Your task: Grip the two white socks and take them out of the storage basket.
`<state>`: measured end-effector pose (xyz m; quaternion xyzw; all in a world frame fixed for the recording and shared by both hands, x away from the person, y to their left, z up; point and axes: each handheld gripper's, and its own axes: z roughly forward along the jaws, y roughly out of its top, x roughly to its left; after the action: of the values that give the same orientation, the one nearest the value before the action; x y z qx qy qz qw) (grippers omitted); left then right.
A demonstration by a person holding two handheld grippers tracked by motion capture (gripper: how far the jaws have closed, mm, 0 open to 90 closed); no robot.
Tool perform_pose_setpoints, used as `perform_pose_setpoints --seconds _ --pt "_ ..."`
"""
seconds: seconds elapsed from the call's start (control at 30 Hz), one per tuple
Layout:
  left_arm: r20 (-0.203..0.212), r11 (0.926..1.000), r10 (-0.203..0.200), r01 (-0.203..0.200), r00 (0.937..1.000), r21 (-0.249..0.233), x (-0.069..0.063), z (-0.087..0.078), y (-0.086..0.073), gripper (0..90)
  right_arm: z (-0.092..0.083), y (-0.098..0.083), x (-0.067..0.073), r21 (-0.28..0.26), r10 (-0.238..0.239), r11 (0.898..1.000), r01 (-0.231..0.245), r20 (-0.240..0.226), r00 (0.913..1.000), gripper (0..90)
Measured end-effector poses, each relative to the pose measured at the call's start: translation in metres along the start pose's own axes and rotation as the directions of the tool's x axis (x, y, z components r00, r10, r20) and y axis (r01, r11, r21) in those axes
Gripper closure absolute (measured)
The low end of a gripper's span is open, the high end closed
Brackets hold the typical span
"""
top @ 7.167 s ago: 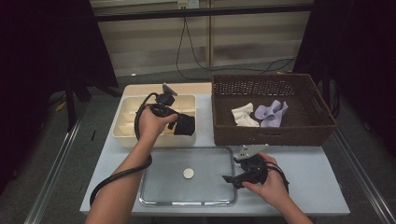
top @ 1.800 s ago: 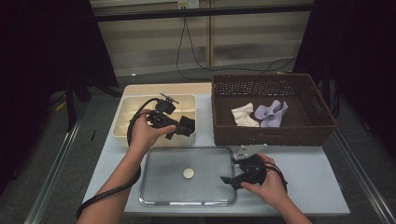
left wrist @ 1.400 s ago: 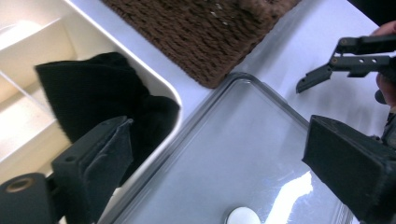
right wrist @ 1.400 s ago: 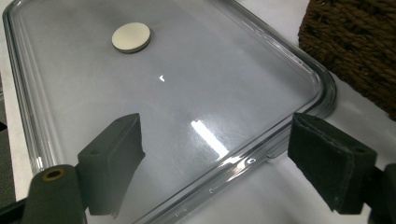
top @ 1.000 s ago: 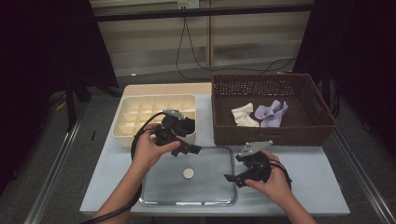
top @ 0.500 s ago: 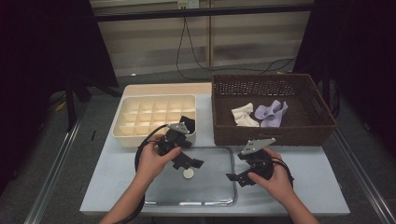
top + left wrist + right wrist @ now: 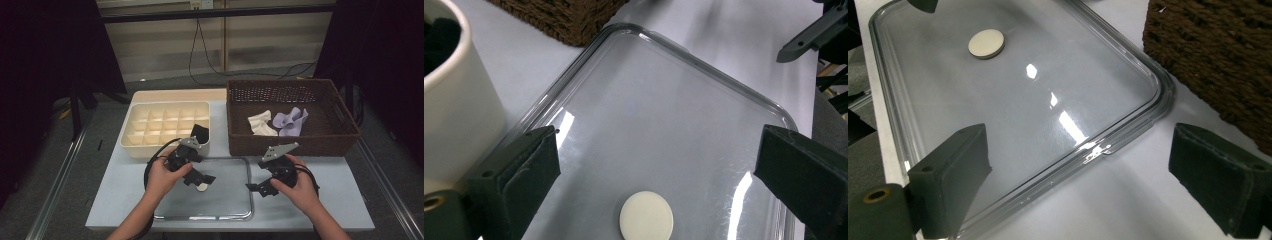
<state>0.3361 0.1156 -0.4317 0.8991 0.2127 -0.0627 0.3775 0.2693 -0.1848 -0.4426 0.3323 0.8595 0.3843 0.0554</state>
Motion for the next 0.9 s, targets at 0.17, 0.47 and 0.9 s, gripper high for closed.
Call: perform_pose_setpoints --seconds 0.17,0.47,0.9 --pt "-0.006 1.0 0.002 -0.002 1.0 0.0 0.0 0.002 -0.002 3.6 -0.009 0.007 -0.003 0.014 -0.011 1.0 0.011 -0.003 0.9999 8.8" --pt "0.017 0.9999 0.01 -0.01 0.9998 0.001 -0.001 0.008 -0.003 3.6 -0.028 0.02 -0.011 0.017 -0.012 1.0 0.012 -0.003 0.9999 8.8" --pt "0.033 0.9997 0.014 -0.014 0.9993 -0.02 -0.001 0.006 0.0 3.9 -0.056 0.041 -0.02 0.044 -0.034 0.998 0.033 0.027 0.999 9.2"
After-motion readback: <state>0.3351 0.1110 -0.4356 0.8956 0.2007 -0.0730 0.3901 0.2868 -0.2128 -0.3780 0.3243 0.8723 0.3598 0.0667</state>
